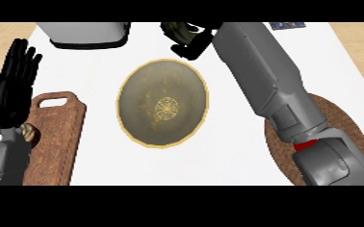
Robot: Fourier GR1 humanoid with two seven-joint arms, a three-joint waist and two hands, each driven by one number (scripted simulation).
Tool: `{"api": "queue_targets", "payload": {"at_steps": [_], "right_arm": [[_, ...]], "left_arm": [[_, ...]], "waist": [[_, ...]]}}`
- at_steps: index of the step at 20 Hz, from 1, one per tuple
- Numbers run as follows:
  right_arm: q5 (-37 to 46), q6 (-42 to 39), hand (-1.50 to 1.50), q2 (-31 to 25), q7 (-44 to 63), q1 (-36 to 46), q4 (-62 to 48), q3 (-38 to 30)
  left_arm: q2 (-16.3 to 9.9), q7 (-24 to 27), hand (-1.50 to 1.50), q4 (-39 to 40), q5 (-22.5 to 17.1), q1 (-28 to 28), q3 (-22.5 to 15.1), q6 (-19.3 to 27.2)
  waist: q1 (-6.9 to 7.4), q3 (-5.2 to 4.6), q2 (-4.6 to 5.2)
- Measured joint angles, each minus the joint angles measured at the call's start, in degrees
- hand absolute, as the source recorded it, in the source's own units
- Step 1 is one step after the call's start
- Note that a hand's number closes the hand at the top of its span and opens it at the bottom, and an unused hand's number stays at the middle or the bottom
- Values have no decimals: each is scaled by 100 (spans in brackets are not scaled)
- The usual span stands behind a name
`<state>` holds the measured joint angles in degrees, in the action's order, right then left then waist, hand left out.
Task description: Pick the squash from the placemat and place it in the bowl
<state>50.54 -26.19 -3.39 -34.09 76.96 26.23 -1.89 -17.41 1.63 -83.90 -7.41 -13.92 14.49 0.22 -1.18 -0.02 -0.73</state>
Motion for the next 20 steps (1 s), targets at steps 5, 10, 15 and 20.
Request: {"api": "queue_targets", "payload": {"at_steps": [5,10,15,20], "right_arm": [[-99,356,-150,236,686,-740,431,557],[-835,401,-150,307,1296,-1223,553,963],[-1912,461,-150,330,1312,-1611,610,1084],[-2835,998,-150,336,1299,-1697,725,867]], "left_arm": [[14,-94,0,-32,1,-135,-47,6],[97,55,0,68,42,-153,-116,-23],[103,-6,0,95,62,-278,-166,-29],[76,-21,0,102,28,-300,-143,-73]], "waist": [[96,0,26],[210,0,62],[299,2,84],[311,3,95]]}}
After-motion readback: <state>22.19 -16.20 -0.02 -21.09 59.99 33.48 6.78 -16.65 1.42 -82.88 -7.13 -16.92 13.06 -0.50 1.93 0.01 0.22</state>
